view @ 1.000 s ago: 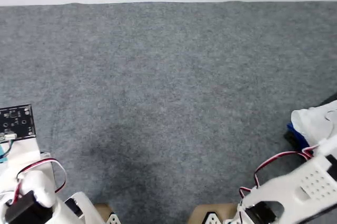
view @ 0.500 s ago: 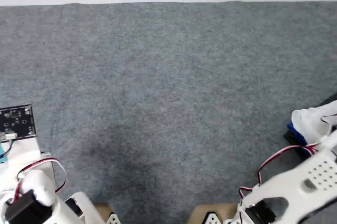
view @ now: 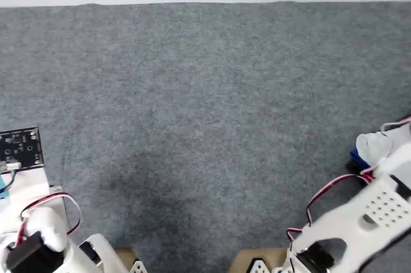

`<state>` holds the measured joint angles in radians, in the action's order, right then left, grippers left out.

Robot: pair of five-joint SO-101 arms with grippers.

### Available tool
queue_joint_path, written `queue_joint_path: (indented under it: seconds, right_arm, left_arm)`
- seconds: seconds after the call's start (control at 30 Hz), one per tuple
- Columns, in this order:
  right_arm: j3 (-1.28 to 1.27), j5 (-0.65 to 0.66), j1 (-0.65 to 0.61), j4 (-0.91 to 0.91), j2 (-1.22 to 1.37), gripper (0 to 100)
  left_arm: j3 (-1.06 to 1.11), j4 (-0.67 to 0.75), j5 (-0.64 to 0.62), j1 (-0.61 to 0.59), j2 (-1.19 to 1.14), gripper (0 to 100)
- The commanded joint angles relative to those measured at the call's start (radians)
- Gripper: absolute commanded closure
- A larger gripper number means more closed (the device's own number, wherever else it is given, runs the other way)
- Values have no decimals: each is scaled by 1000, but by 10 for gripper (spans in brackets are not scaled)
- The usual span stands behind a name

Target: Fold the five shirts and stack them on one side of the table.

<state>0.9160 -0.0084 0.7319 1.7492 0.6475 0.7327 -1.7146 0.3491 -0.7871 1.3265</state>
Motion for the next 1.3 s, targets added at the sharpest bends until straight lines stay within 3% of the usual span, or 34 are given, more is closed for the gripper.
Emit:
queue_joint_path:
  seconds: [0.0,0.3,0.7,0.9,1.27]
  right_arm:
    - [-34,-3,-77,38,-4,989]
    - [-71,-115,-154,-1,214,989]
    - [74,-54,-153,21,-58,989]
    - [64,-41,-48,-142,-82,989]
    - [71,44,62,-427,174,989]
  left_arm:
    - [-2,26,6,5,3,998]
    - [-2,26,6,5,3,998]
    - [-2,26,6,5,3,998]
    - [-2,26,6,5,3,998]
    - [-2,26,6,5,3,998]
